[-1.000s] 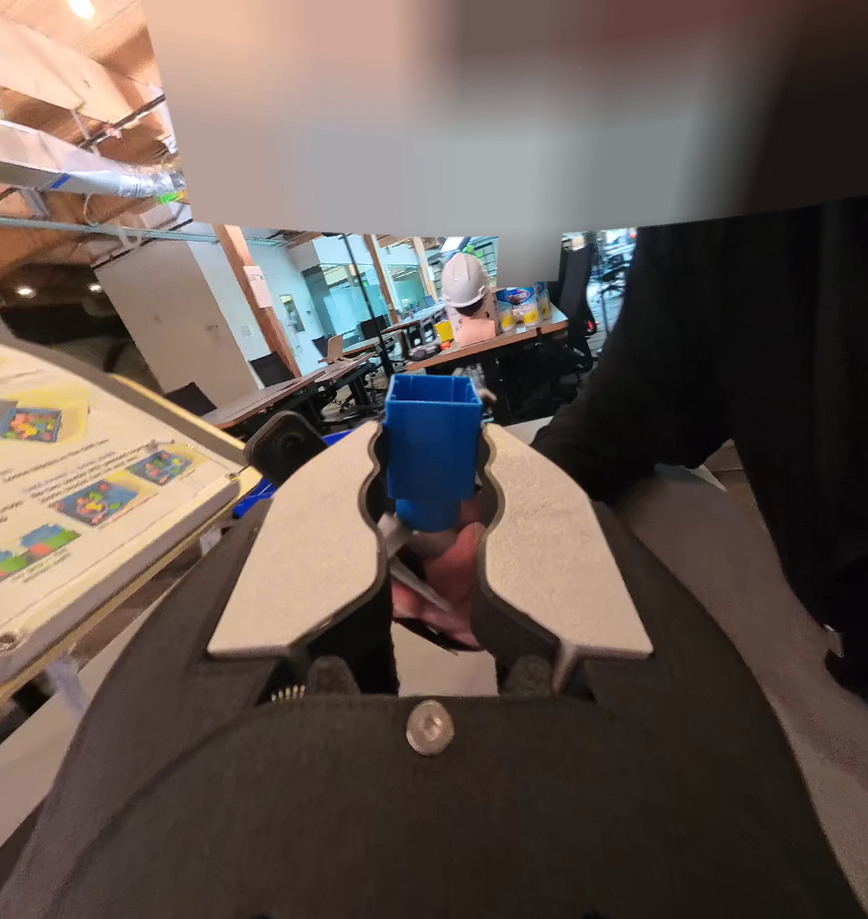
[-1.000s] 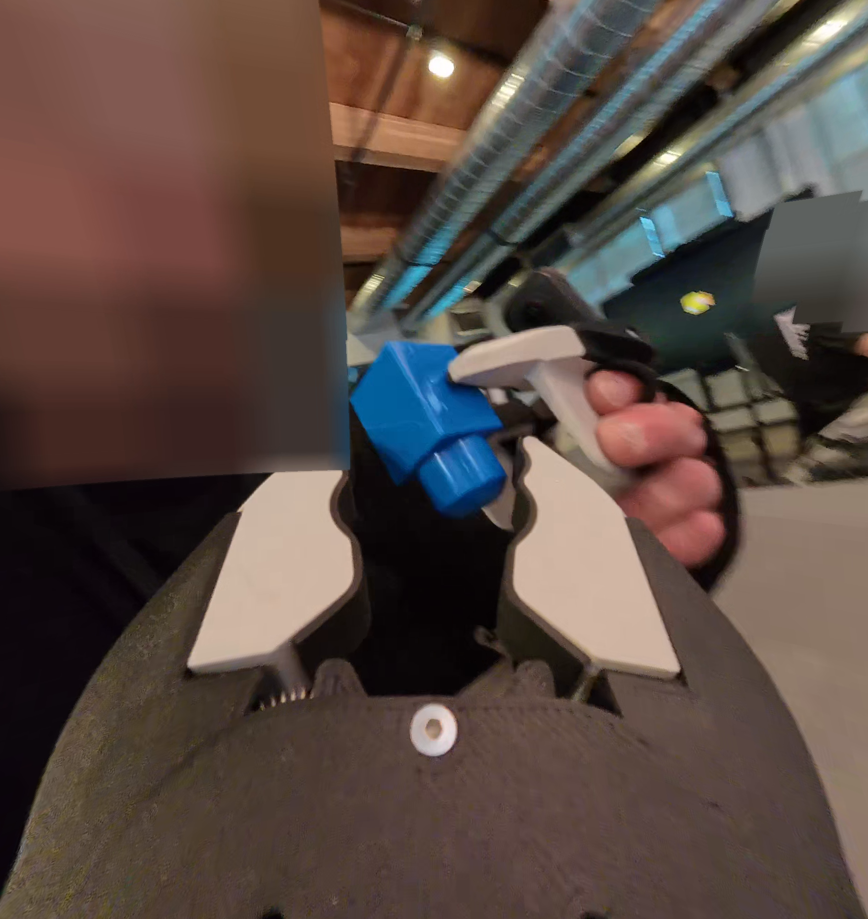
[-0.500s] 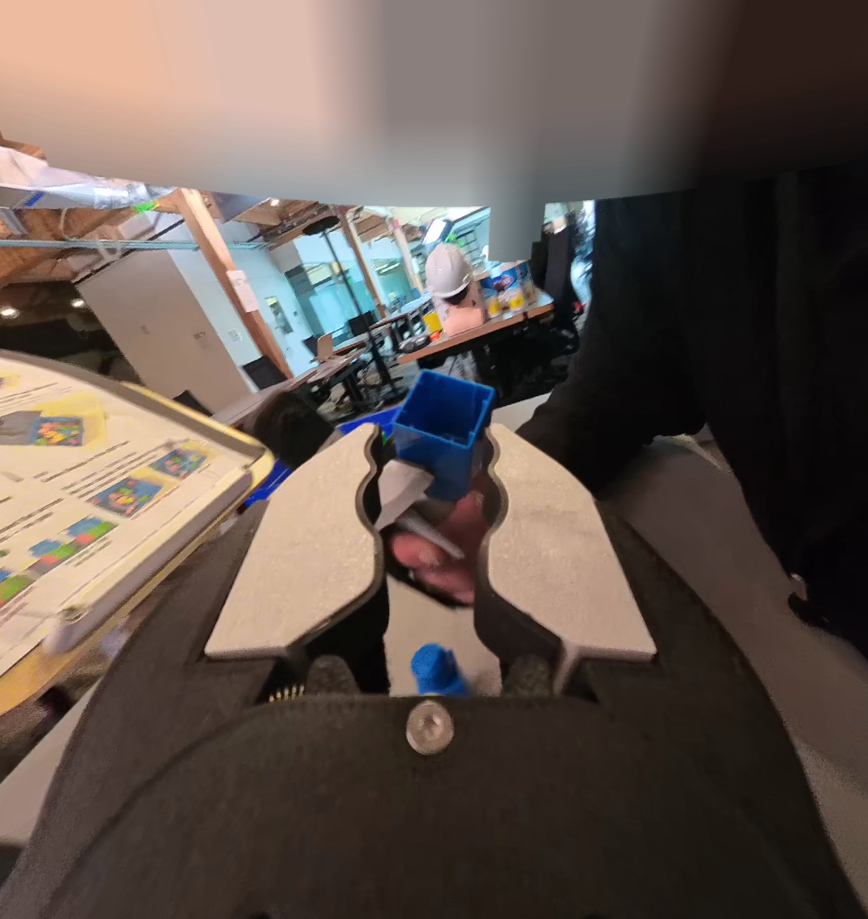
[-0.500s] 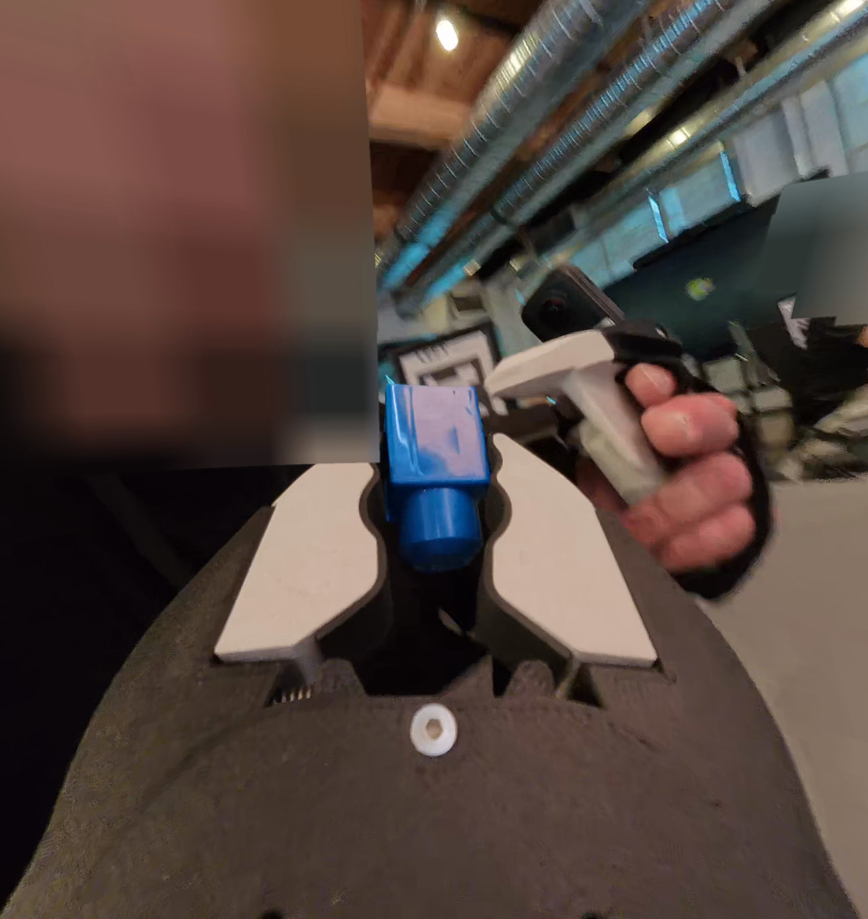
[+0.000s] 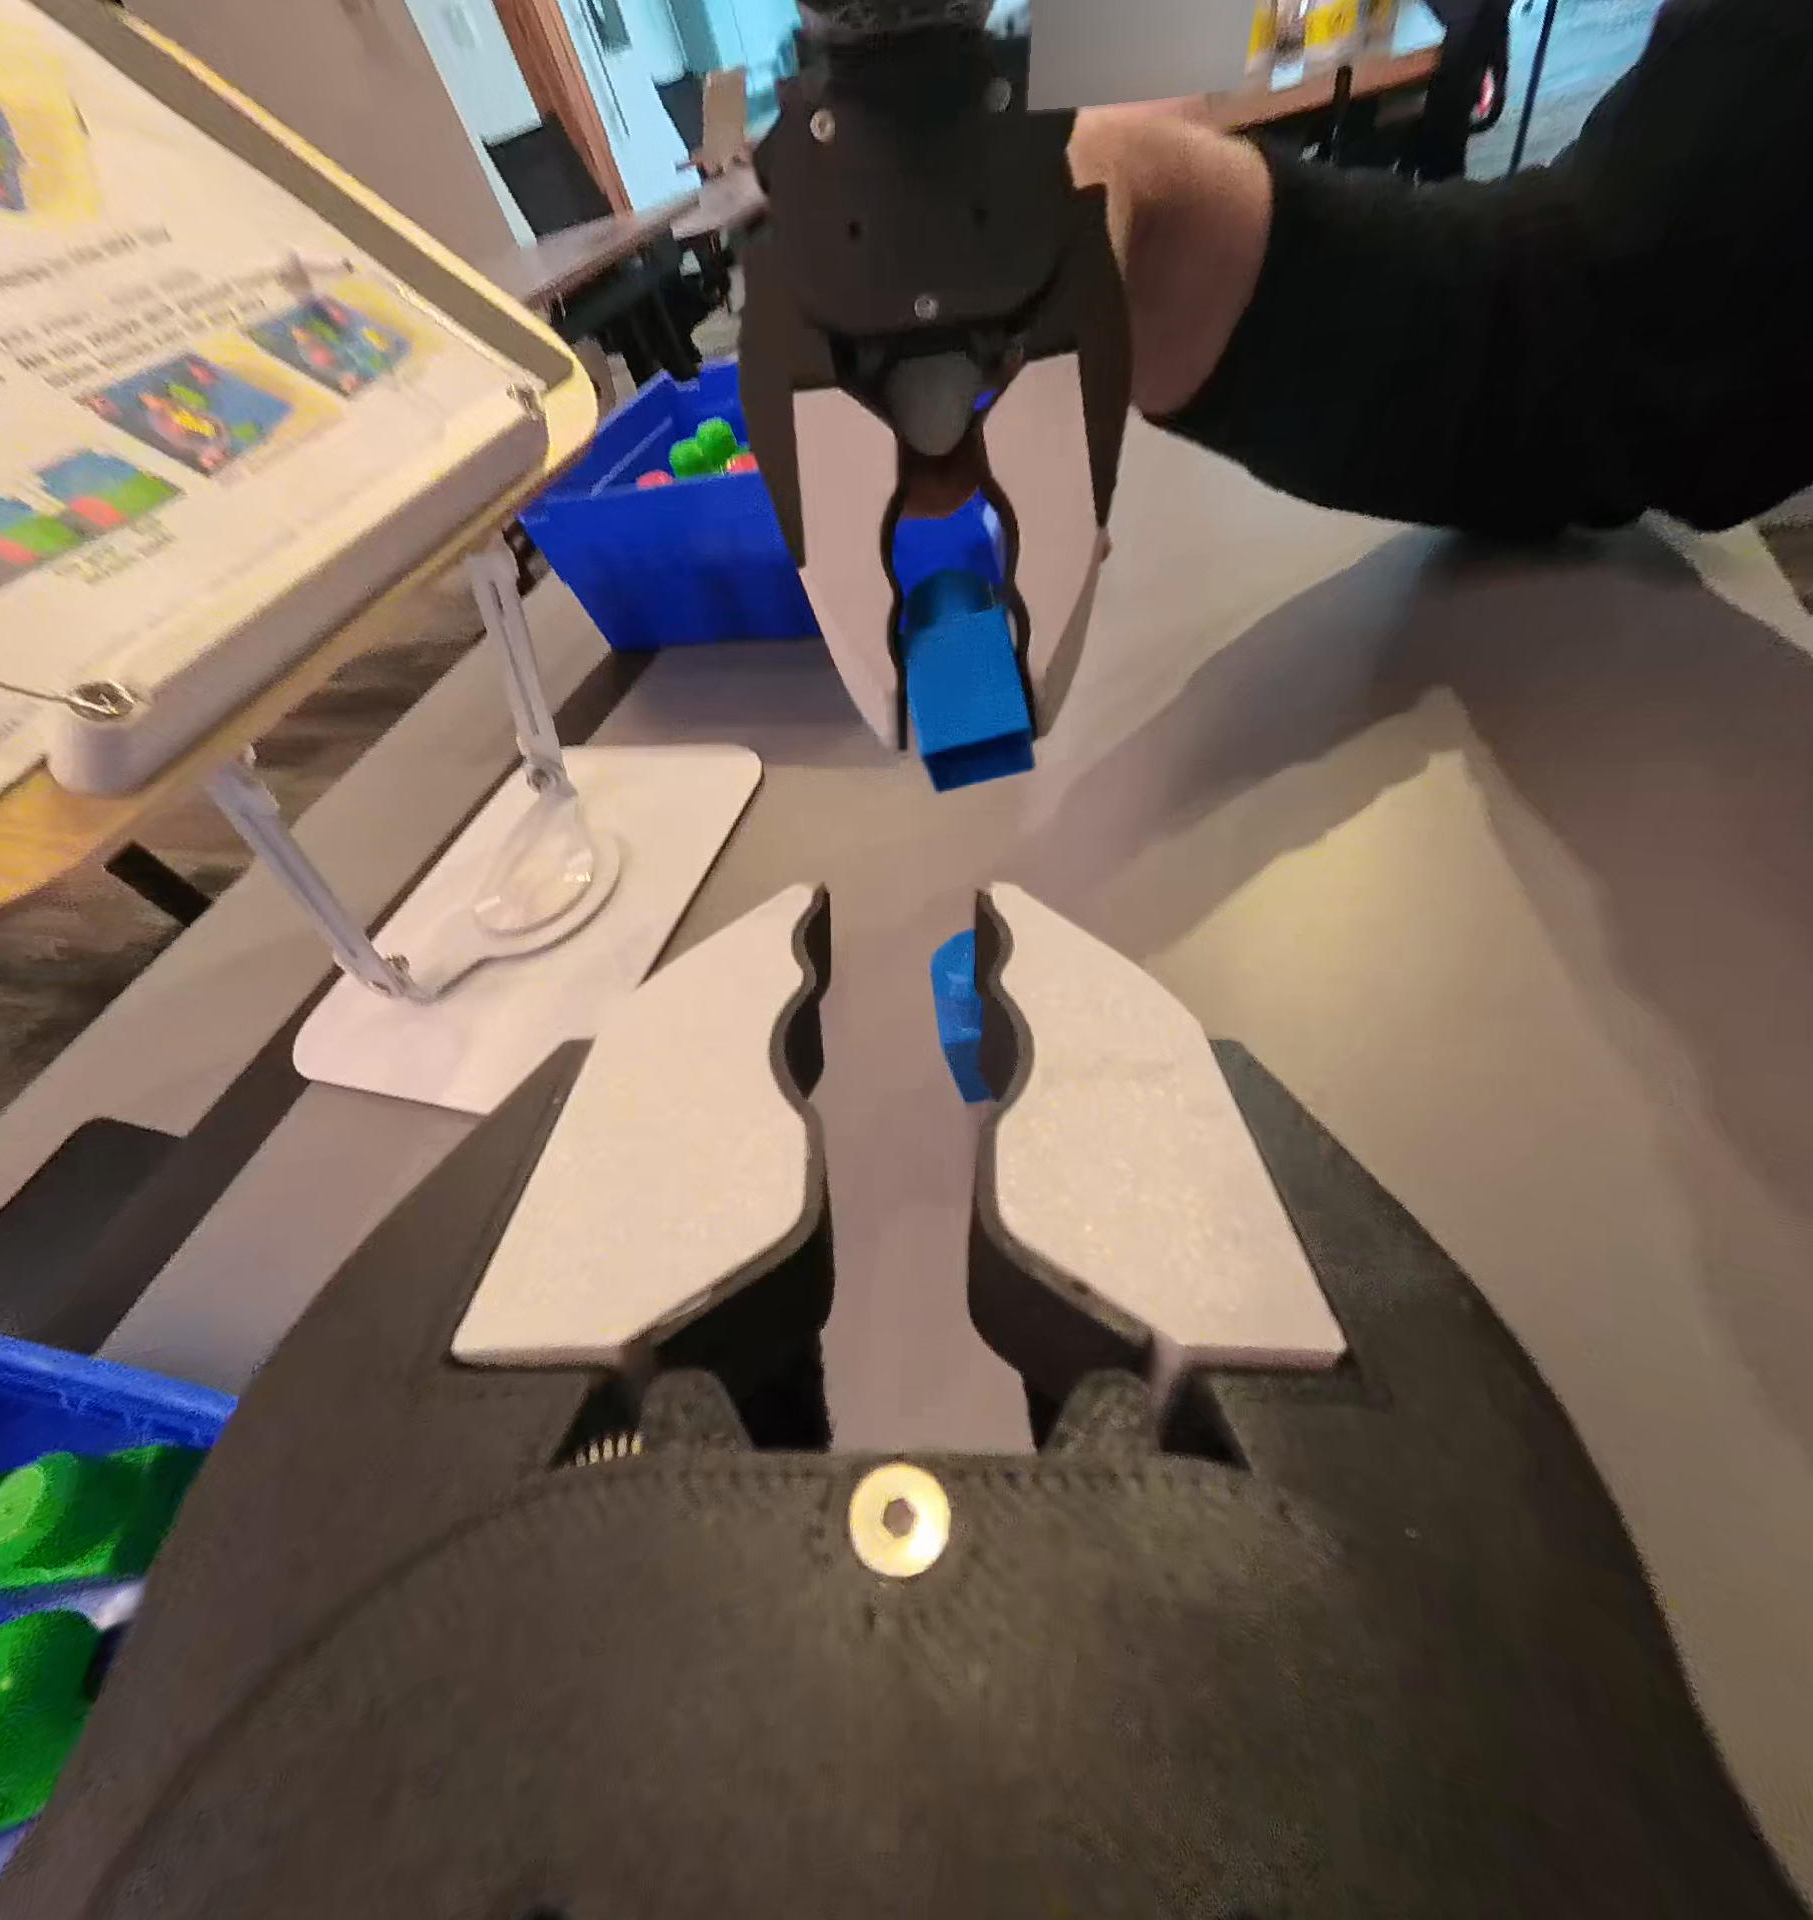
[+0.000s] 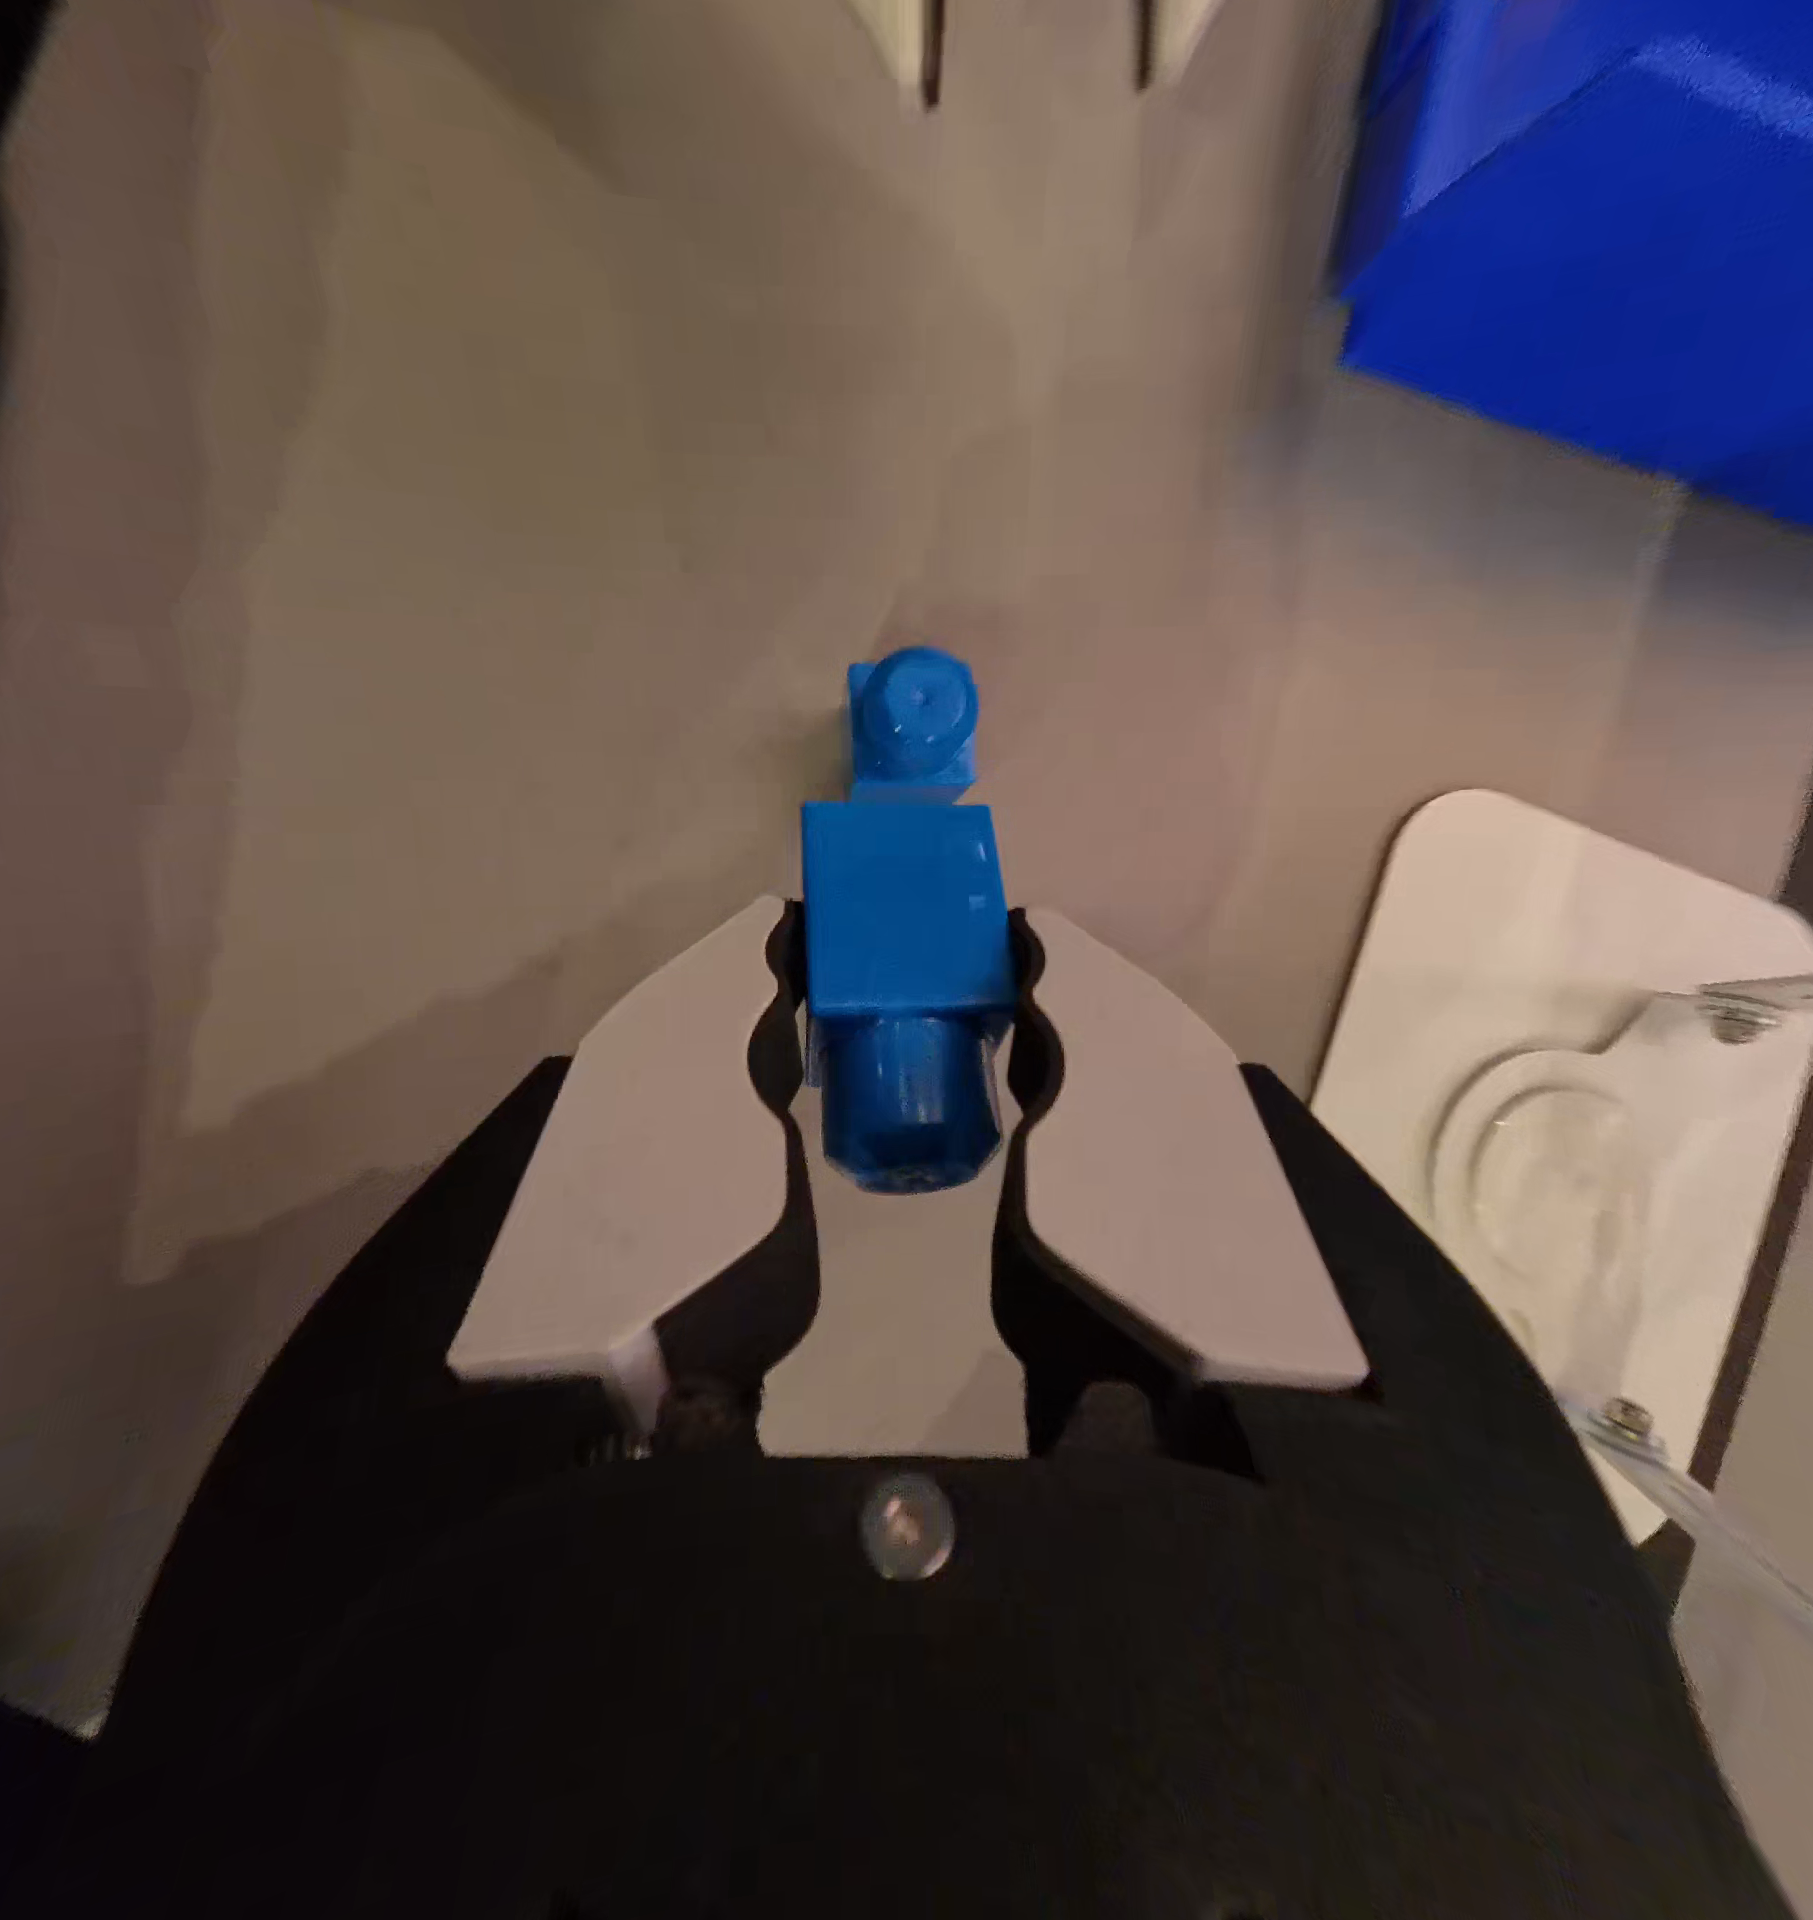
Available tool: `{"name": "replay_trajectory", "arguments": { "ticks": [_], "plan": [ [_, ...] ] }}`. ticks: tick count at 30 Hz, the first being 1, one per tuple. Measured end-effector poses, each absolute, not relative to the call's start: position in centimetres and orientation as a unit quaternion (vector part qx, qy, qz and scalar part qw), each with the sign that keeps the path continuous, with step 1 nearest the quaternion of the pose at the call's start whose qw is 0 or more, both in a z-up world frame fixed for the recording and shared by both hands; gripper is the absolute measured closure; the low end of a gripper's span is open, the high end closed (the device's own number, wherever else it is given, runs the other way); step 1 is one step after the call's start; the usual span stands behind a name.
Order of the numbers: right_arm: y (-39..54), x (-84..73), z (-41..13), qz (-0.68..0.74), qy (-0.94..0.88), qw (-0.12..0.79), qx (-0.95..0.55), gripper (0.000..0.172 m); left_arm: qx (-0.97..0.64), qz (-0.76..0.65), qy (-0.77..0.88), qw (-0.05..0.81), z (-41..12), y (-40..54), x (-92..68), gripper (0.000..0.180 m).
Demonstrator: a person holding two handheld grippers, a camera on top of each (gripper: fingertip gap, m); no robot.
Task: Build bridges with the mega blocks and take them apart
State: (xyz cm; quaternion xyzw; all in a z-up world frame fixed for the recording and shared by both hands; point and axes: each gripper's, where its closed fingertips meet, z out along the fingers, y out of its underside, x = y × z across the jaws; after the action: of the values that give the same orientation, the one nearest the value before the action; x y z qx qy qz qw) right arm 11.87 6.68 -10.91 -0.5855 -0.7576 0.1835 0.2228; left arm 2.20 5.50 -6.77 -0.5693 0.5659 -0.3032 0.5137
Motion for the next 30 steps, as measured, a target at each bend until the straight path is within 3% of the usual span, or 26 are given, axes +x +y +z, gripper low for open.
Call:
{"name": "replay_trajectory", "arguments": {
  "ticks": [11,19,23,26,30],
  "plan": [
    [7.5,11.8,-17.1,0.048,-0.793,0.111,-0.597,0.134,-0.612,-0.270,0.600,0.438,-11.9,5.3,4.0,0.151],
    [7.0,11.2,-19.4,0.035,-0.814,0.078,-0.575,0.134,-0.666,-0.258,0.588,0.379,-16.0,5.6,6.4,0.126],
    [6.9,10.6,-19.5,0.045,-0.813,0.084,-0.574,0.134,-0.681,-0.241,0.591,0.359,-17.5,5.8,7.3,0.129],
    [6.8,10.5,-19.5,0.052,-0.814,0.085,-0.573,0.134,-0.684,-0.239,0.592,0.353,-18.0,5.9,7.7,0.145],
    [6.5,10.4,-19.5,0.077,-0.813,0.081,-0.572,0.135,-0.701,-0.285,0.568,0.324,-17.8,5.5,8.0,0.146]
  ]
}}
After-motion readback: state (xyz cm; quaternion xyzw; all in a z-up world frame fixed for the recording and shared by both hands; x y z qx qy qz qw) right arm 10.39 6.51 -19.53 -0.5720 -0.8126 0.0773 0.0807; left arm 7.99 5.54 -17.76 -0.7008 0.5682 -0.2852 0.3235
